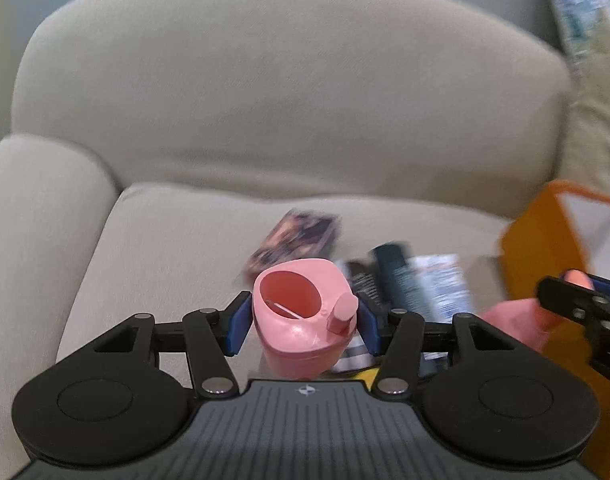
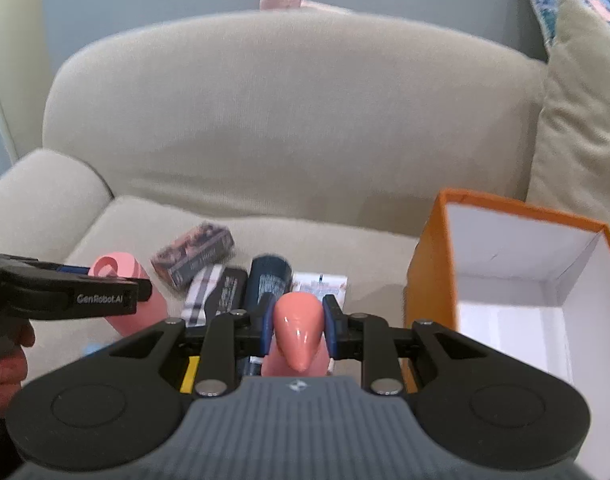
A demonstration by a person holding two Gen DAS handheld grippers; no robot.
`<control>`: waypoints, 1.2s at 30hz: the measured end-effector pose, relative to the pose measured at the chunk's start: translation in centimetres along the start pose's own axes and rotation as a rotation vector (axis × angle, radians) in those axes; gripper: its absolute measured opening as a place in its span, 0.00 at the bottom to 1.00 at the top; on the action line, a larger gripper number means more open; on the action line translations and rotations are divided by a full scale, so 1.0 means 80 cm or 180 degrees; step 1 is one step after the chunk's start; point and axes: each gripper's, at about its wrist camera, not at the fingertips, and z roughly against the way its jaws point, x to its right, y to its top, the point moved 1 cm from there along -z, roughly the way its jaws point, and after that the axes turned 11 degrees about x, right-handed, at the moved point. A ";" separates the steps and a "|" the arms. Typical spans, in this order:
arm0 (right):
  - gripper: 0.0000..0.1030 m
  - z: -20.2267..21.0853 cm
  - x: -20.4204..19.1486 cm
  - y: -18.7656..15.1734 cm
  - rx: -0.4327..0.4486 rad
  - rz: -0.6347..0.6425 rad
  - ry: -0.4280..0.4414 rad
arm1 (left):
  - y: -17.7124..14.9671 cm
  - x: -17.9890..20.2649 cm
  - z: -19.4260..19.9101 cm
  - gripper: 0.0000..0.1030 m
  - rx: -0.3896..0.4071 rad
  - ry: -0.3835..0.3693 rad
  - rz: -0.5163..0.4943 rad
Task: Organize rigid objects
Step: 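Close the left tool on the pink cup and lift it, then lower the pink cup into the orange box with the left tool while the right tool releases the bottle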
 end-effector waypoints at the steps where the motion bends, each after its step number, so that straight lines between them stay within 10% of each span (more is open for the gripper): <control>1: 0.25 0.009 0.007 0.007 0.0046 -0.0053 0.0010 | 0.009 0.010 0.010 0.60 0.0057 -0.0095 -0.0049; 17: 0.25 0.084 0.212 0.063 0.0128 -0.0923 -0.0385 | 0.068 0.240 0.019 0.60 0.0286 -0.1629 -0.1083; 36: 0.25 -0.082 0.271 0.025 -0.0186 -0.1298 -0.0217 | 0.028 0.325 -0.113 0.61 -0.0368 -0.1246 -0.2629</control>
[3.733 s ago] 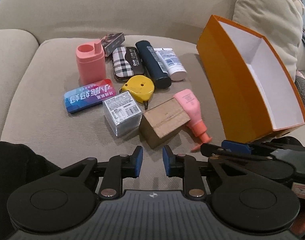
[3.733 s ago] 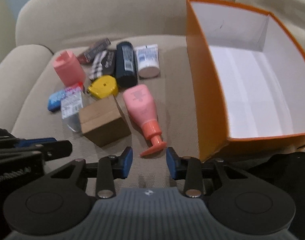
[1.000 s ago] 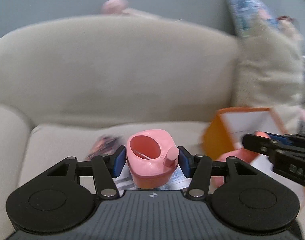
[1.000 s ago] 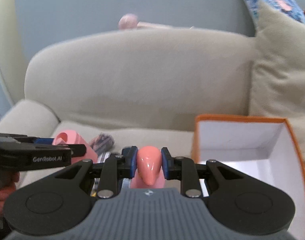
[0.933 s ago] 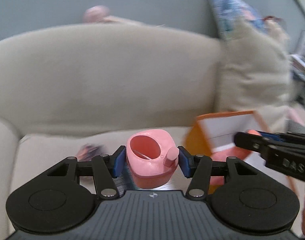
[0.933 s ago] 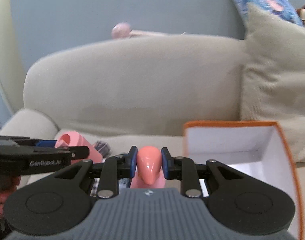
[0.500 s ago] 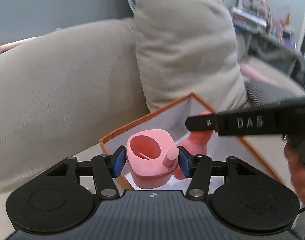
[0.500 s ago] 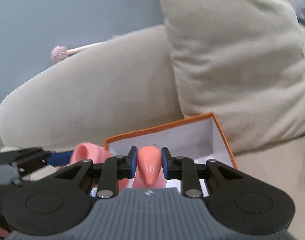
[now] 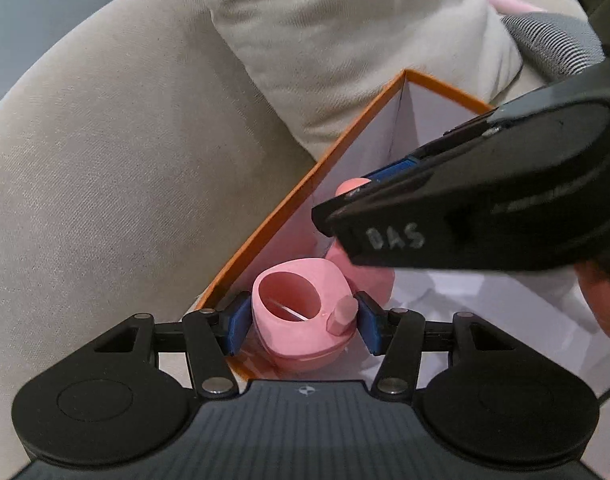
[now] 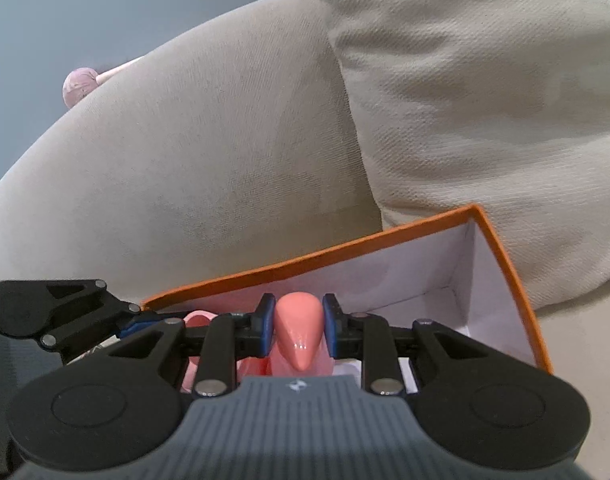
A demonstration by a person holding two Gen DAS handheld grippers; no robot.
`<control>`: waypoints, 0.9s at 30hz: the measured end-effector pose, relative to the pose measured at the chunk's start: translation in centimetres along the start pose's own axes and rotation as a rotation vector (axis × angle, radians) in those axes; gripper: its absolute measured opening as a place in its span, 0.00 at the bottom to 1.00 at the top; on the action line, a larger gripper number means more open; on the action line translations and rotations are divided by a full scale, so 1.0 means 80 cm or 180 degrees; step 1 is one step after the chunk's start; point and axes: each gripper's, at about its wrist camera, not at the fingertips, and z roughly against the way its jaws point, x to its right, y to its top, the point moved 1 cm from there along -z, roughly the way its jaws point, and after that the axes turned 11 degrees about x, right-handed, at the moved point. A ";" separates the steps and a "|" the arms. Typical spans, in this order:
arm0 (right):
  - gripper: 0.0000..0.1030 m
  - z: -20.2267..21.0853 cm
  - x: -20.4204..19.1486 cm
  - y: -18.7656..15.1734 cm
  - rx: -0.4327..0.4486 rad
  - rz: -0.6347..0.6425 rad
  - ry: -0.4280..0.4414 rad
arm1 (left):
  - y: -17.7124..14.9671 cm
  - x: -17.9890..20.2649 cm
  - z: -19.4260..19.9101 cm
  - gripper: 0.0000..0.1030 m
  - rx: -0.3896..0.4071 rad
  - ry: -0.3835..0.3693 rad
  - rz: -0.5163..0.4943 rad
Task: Organize rigid objects
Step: 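Lower the pink cup into the orange box with the left tool while the right tool releases the bottle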
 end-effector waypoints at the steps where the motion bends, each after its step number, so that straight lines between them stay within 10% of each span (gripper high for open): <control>1: 0.25 -0.004 0.001 -0.001 -0.0007 -0.0007 0.0005 | 0.001 0.003 -0.004 0.61 -0.0018 0.0029 -0.0017; 27: 0.39 0.001 0.013 0.002 -0.0146 -0.0280 0.0140 | -0.031 0.014 0.029 0.86 0.0373 0.0277 -0.0102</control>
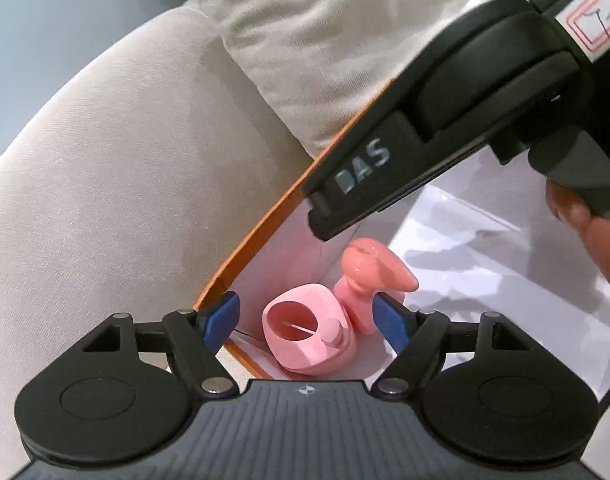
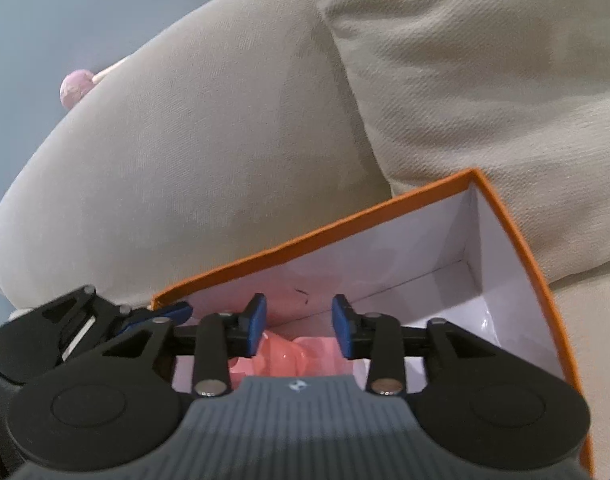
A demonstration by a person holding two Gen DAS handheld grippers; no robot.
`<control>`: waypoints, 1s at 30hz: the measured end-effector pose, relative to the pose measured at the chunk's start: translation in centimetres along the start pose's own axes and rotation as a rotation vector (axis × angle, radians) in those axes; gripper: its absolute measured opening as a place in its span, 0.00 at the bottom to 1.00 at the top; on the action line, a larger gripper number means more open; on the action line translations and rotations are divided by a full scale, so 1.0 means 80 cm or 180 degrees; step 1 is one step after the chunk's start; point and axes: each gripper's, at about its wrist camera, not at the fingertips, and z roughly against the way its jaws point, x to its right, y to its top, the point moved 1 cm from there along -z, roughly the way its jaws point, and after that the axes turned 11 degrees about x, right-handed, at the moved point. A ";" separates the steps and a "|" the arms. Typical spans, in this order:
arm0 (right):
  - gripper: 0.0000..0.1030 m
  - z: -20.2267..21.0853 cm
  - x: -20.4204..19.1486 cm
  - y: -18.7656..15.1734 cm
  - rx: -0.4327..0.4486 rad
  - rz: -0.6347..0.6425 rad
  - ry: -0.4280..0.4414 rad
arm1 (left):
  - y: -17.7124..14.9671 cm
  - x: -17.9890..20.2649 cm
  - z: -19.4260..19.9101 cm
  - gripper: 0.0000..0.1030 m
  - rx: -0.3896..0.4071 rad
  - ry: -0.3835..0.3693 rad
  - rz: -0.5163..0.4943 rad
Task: Organize rigid objects
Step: 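Lower the pink cup into the orange box with the left tool while the right tool releases the bottle, then withdraw both open tools from the orange box toward the remaining items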
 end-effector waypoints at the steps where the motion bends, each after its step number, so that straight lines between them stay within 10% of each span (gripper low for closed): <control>1: 0.40 0.004 0.000 0.001 0.0011 0.0006 0.0001 | 0.000 -0.006 0.004 0.86 0.0022 0.0003 0.0023; 10: 0.34 0.042 0.031 -0.027 -0.0020 0.0051 -0.0189 | 0.001 -0.025 0.051 0.84 0.0102 0.0134 0.0865; 18: 0.25 -0.001 0.006 -0.071 -0.0313 0.0736 -0.0164 | -0.033 -0.036 0.029 0.57 -0.0756 0.0154 0.1916; 23: 0.24 -0.017 -0.015 -0.076 -0.0301 0.1109 0.0047 | -0.040 -0.022 0.022 0.24 -0.0852 0.0058 0.1993; 30: 0.25 -0.019 -0.025 -0.078 -0.0300 0.1208 0.0023 | -0.043 -0.027 0.020 0.13 -0.0834 0.0151 0.1915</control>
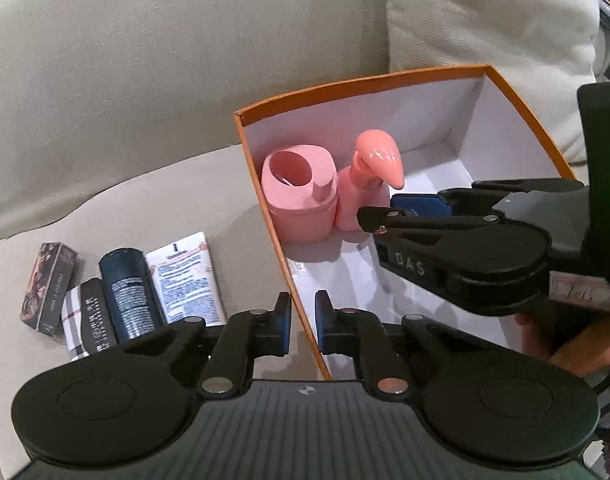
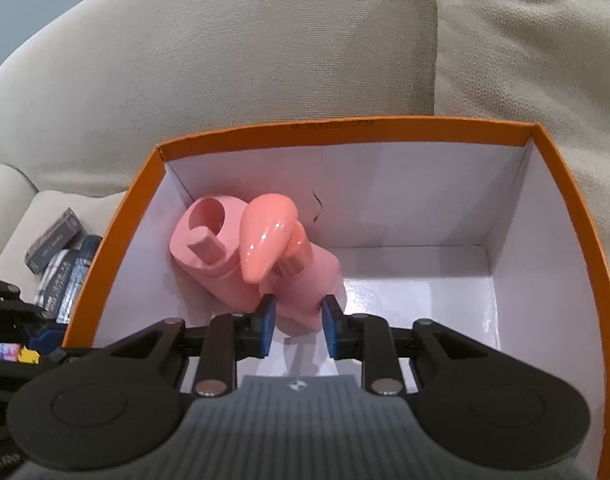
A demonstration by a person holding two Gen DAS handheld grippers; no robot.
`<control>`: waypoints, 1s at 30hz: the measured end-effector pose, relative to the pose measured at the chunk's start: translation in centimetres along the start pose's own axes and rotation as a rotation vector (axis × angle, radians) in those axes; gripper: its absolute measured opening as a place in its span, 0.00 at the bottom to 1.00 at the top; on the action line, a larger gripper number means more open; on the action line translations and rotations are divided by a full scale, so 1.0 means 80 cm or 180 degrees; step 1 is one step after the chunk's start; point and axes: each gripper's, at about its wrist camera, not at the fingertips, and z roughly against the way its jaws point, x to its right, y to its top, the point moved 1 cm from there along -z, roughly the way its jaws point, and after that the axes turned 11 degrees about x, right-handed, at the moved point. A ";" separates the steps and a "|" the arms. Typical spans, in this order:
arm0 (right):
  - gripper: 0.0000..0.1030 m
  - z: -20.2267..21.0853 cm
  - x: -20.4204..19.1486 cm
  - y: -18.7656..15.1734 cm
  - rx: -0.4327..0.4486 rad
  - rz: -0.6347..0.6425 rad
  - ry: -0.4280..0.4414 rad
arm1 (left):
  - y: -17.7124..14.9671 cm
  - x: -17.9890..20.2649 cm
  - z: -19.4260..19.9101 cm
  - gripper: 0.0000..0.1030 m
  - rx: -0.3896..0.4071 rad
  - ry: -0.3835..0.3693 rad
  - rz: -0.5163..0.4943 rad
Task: Organize rigid objects
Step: 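Withdraw both open tools from the orange box toward the remaining items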
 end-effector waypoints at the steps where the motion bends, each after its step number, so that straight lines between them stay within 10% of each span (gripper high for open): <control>1: 0.25 0.000 0.001 0.000 -0.0009 -0.0028 0.0020 | 0.000 -0.004 0.001 0.12 0.0001 0.0007 0.0013; 19: 0.24 -0.007 -0.040 0.011 -0.0103 0.0081 0.0106 | -0.011 -0.059 0.037 0.22 0.0113 -0.0080 0.0348; 30: 0.35 0.103 -0.098 0.017 0.0357 -0.0120 0.0068 | -0.041 -0.133 0.155 0.33 0.0620 -0.0182 0.0629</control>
